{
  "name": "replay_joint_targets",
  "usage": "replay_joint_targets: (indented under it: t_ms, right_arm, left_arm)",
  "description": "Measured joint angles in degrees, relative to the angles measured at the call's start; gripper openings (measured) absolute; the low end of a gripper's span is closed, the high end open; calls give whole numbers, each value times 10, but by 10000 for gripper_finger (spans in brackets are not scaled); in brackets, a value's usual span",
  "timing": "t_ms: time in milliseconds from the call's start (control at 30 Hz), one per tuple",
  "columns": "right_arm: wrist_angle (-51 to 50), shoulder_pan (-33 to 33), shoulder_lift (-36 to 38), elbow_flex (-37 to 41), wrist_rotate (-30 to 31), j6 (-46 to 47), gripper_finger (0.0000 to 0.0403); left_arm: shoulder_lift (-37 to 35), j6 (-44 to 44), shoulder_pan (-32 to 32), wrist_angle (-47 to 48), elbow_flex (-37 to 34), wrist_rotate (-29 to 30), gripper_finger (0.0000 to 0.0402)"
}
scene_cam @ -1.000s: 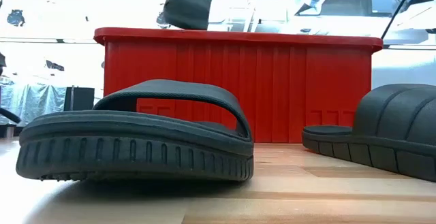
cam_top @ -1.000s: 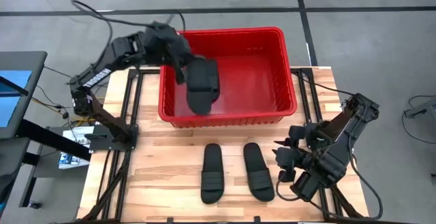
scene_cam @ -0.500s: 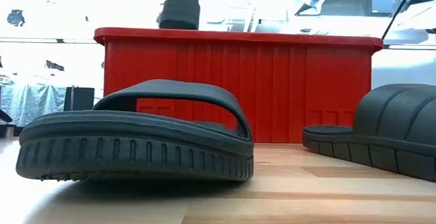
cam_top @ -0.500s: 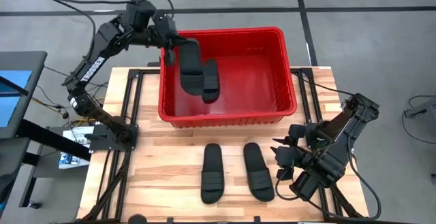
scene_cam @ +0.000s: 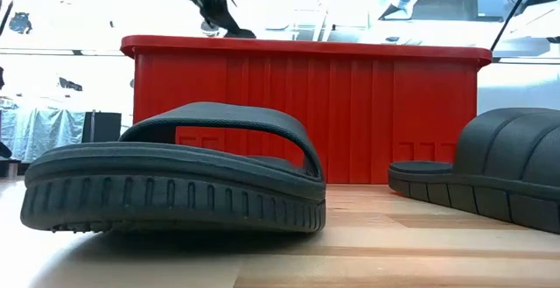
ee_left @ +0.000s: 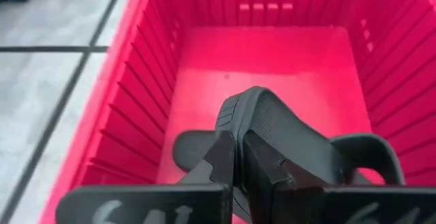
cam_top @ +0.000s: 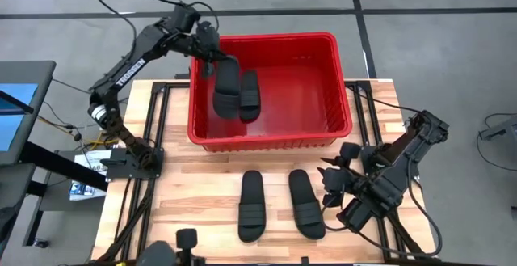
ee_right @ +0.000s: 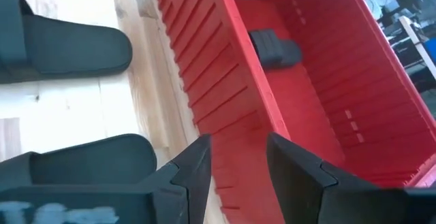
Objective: Pick and place slides into bin
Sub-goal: Put the center slide into the bin
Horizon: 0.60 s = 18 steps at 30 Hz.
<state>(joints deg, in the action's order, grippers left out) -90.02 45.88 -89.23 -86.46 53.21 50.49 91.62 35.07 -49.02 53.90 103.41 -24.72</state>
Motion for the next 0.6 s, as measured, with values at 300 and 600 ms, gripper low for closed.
replay_joint_targets:
  t_ms: [300,600]
  right_arm:
    - [0,-10,0,0,0,0,134]
    - [0,-10,0,0,-2,1,134]
  left_arm:
    - [1,10,-11,-53,-93,-5,0]
    - [0,-7,-29,-74,-116,-9,0]
